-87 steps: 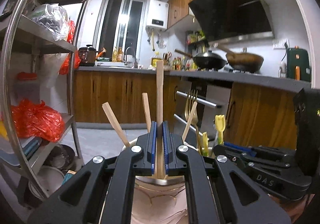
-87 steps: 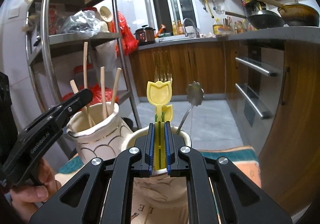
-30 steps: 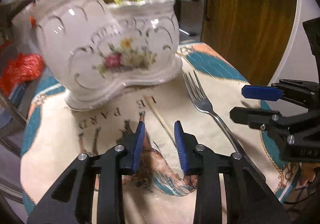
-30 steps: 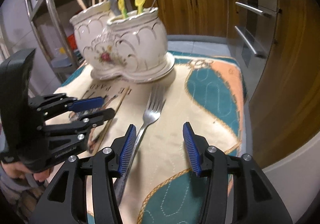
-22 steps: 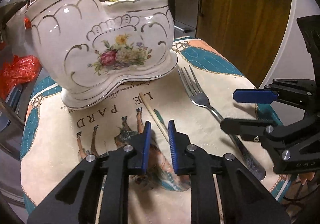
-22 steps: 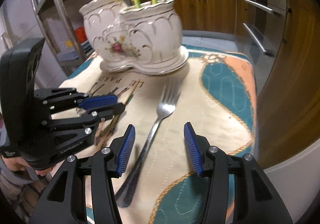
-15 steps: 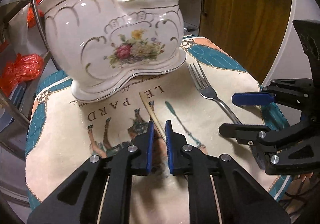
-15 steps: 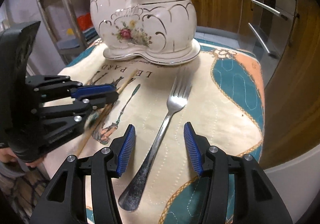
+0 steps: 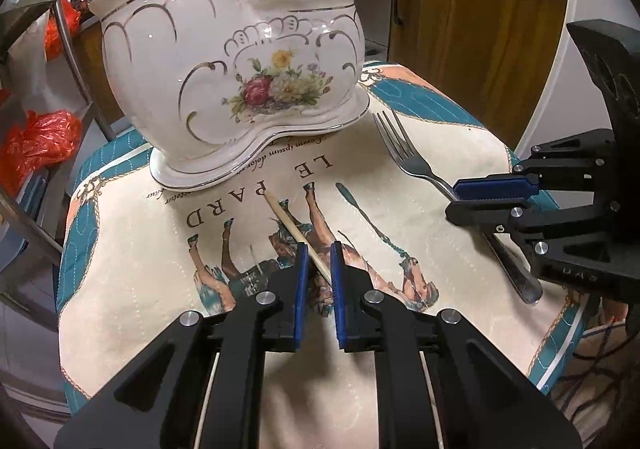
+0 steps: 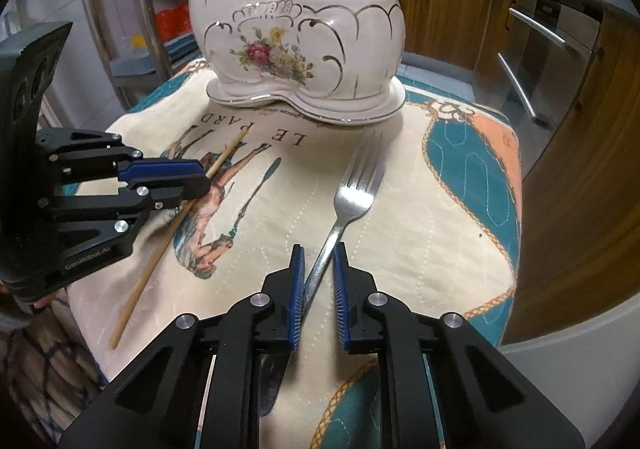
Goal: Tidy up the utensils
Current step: 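Grasp the last wooden chopstick with the left tool while the right tool grasps the silver fork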
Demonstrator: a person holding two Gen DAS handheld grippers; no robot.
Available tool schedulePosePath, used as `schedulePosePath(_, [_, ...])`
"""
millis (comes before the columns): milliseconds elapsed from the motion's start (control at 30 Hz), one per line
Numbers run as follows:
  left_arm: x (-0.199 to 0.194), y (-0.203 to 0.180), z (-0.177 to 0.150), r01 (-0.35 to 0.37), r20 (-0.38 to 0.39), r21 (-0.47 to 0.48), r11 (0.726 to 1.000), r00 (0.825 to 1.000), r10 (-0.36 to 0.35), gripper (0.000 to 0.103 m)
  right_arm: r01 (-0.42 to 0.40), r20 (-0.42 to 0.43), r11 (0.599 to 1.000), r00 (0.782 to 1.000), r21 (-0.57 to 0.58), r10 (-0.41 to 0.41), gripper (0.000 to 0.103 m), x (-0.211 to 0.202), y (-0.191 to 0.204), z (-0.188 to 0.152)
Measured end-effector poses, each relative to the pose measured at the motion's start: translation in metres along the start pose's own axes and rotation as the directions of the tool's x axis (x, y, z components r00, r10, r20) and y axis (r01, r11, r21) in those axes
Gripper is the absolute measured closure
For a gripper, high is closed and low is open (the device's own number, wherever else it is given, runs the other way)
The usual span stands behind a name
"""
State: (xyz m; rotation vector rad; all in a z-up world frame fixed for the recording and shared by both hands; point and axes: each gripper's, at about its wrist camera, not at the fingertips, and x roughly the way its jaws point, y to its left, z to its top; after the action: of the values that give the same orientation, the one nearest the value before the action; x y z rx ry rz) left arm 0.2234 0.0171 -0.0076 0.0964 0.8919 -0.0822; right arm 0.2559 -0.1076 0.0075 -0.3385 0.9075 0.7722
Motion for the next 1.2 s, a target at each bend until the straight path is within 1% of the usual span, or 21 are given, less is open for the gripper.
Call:
schedulePosePath(133, [-0.003,0.001,-0.001,0.024,-0.023,0.018,1.000,0.999,-0.023,0.092,0.012,-0.092,1.000,0.996,-0.028,-0.014,0.088,0.005,0.004,0.012])
schedulePosePath(200, [-0.003,0.002,-0.001,0.037,-0.039,0.022,0.999,0.999,-0.036,0.092,0.001,-0.154,0.999,0.988,-0.032,-0.006,0.088,0.009,0.003,0.020])
schedulePosePath(333, [0.001,0.007,0.006,0.077,-0.092,0.006,0.997,0.993,-0.076,0.091,-0.019,-0.267,0.999,0.964,-0.025,0.012,0.088,0.016,0.001,0.033])
schedulePosePath(467, [0.000,0.007,0.009,0.108,-0.155,0.040,0.993,0.983,-0.100,0.091,-0.021,-0.337,1.000,0.941,-0.022,0.013,0.088,0.021,0.001,0.040])
schedulePosePath(533, [-0.001,0.005,0.010,0.109,-0.174,0.066,0.992,0.980,-0.096,0.091,-0.016,-0.358,0.999,0.934,-0.034,0.003,0.088,0.022,0.002,0.041])
schedulePosePath(667, [-0.006,0.005,0.011,0.097,-0.211,0.132,0.987,0.975,-0.067,0.095,-0.015,-0.377,0.998,0.926,-0.055,-0.007,0.089,0.021,0.004,0.039])
schedulePosePath(733, [-0.008,0.005,0.011,0.120,-0.215,0.149,0.982,0.973,-0.086,0.096,-0.011,-0.386,0.998,0.922,-0.069,-0.017,0.089,0.018,0.005,0.037])
schedulePosePath(767, [-0.007,0.005,0.010,0.125,-0.233,0.146,0.981,0.968,-0.088,0.096,-0.009,-0.390,0.997,0.920,-0.070,-0.019,0.089,0.018,0.005,0.037])
schedulePosePath(833, [-0.007,0.005,0.008,0.121,-0.247,0.148,0.981,0.966,-0.082,0.095,-0.006,-0.396,0.998,0.918,-0.068,-0.021,0.089,0.016,0.004,0.033])
schedulePosePath(933, [-0.006,0.005,0.005,0.124,-0.287,0.126,0.984,0.954,-0.083,0.089,0.001,-0.402,0.998,0.915,-0.063,-0.027,0.089,0.018,0.002,0.035])
schedulePosePath(967, [-0.006,0.004,0.003,0.119,-0.302,0.127,0.985,0.950,-0.076,0.084,0.004,-0.405,0.998,0.914,-0.064,-0.030,0.089,0.018,0.002,0.035])
schedulePosePath(1000, [-0.011,0.005,-0.001,0.113,-0.308,0.128,0.985,0.949,-0.069,0.083,0.008,-0.410,0.998,0.911,-0.068,-0.036,0.089,0.018,0.003,0.035])
schedulePosePath(1033, [-0.012,0.004,-0.002,0.108,-0.317,0.124,0.986,0.946,-0.064,0.083,0.012,-0.414,0.997,0.909,-0.072,-0.041,0.089,0.019,0.003,0.036])
schedulePosePath(1100, [-0.013,0.006,-0.003,0.110,-0.344,0.092,0.990,0.936,-0.072,0.082,0.018,-0.422,0.997,0.905,-0.077,-0.049,0.089,0.022,0.005,0.038])
schedulePosePath(1200, [-0.012,0.008,-0.002,0.112,-0.382,0.071,0.991,0.921,-0.077,0.082,0.023,-0.431,0.997,0.901,-0.076,-0.054,0.089,0.024,0.006,0.041])
